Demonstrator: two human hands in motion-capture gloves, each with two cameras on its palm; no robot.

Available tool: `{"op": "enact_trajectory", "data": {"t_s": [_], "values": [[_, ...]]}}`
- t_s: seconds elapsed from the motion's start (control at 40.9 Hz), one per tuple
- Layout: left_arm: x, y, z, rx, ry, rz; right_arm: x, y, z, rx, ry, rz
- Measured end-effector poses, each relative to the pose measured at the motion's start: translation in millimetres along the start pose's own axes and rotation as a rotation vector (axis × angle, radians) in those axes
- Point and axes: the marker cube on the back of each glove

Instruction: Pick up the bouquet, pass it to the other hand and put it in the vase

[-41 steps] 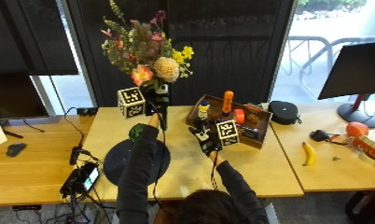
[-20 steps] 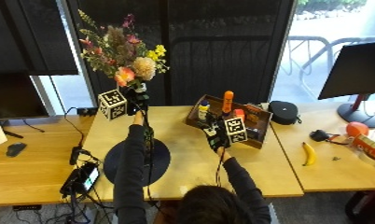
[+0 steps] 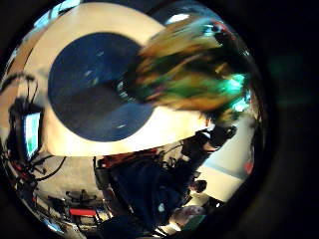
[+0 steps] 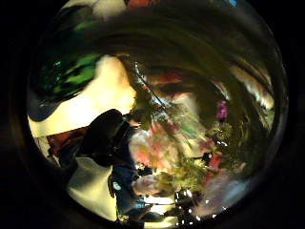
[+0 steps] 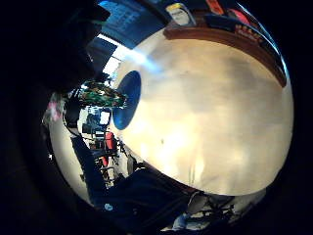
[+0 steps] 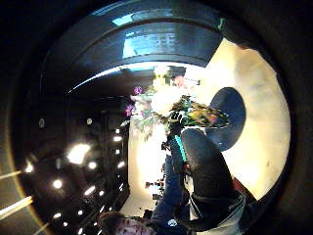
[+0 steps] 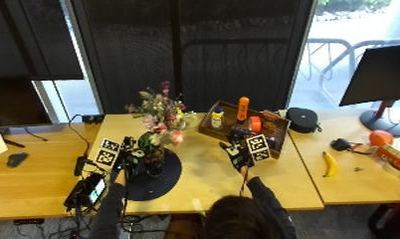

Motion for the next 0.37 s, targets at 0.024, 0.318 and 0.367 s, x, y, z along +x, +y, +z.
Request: {"op": "enact_trajectory", "data": {"t_s": [0.024,0.318,0.367], "values": [[-14,6,1,-0.008,-0.014,-0.007,6,1,-4,0.015,0.02,-0.016],[-31,48,-21,0.013,-0.06,0.058,39,9,-40,0.225,0.141,-0.147],[-28,49,-23,0.016,-0.059,0.065,41,10,-42,0.215,0.139,-0.144]]}}
